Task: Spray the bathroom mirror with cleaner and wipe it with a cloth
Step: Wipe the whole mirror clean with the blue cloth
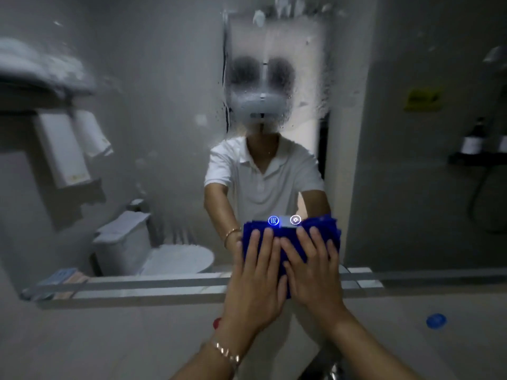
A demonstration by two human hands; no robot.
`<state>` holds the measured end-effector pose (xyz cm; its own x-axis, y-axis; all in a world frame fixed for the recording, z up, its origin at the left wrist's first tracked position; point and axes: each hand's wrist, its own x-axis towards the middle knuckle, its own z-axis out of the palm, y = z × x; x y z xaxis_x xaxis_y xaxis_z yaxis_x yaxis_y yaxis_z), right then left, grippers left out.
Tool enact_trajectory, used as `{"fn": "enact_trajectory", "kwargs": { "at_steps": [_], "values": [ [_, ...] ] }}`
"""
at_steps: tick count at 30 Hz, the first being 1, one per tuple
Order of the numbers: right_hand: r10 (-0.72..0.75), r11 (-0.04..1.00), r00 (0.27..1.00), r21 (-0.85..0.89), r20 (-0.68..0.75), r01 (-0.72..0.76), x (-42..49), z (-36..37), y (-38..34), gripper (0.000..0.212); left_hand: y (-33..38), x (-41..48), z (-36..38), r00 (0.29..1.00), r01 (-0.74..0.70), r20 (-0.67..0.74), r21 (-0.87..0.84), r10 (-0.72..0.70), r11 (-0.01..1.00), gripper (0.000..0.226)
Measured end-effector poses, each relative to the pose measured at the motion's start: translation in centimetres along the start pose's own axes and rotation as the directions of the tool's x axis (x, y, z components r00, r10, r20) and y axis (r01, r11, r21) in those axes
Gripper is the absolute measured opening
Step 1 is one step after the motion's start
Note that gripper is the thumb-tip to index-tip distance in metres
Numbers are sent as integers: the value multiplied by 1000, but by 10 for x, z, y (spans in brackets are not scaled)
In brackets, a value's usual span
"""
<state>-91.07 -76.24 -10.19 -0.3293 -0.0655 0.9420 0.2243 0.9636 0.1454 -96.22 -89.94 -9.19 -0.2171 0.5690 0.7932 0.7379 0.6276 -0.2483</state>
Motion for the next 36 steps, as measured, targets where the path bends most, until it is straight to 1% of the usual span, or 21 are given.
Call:
{"fn": "enact_trajectory", "kwargs": {
  "at_steps": [3,6,9,11,13,17,21,24,26,28,30,32,34,36],
  "values": [
    [3,1000,999,-5,-36,-4,71,-23,21,47,-11,68,-35,1000,-5,-25,40,6,999,72],
    [9,1000,998,-11,-61,-9,139,-41,29,44,-32,123,-66,997,13,-76,105,-5,994,72],
    [45,998,996,-31,-76,-48,184,-51,14,49,-60,147,-89,994,27,-112,159,-9,987,71],
    [50,998,998,-42,-34,-51,194,-52,-6,52,-79,142,-96,993,26,-114,190,-4,981,71],
    [42,999,999,-34,9,-41,191,-47,-30,54,-99,125,-97,994,35,-111,210,-12,977,71],
    [-36,999,996,2,76,36,160,-27,-72,56,-131,71,-87,998,50,-60,242,-36,969,73],
    [-57,998,993,-23,104,60,120,-7,-105,57,-136,22,-69,997,80,-25,217,-76,973,73],
    [-104,994,990,-20,99,106,112,-5,-103,57,-126,14,-61,993,121,-12,190,-121,974,71],
    [-150,988,983,-7,101,152,115,-6,-94,57,-117,18,-60,983,181,-8,170,-182,969,70],
    [-128,992,986,18,102,127,108,-6,-87,57,-107,20,-57,977,211,-13,135,-211,968,70],
    [-47,999,995,8,84,47,86,-6,-80,57,-93,15,-49,991,135,-5,125,-135,983,70],
    [-26,999,997,-27,68,27,58,-4,-70,61,-82,6,-37,999,24,24,119,-27,993,74],
    [-68,996,995,-49,72,72,47,-3,-61,67,-77,0,-30,999,9,37,125,-13,992,77],
    [-61,997,995,-48,77,65,49,-1,-60,71,-77,1,-31,998,23,50,153,-31,988,77]
  ]
}}
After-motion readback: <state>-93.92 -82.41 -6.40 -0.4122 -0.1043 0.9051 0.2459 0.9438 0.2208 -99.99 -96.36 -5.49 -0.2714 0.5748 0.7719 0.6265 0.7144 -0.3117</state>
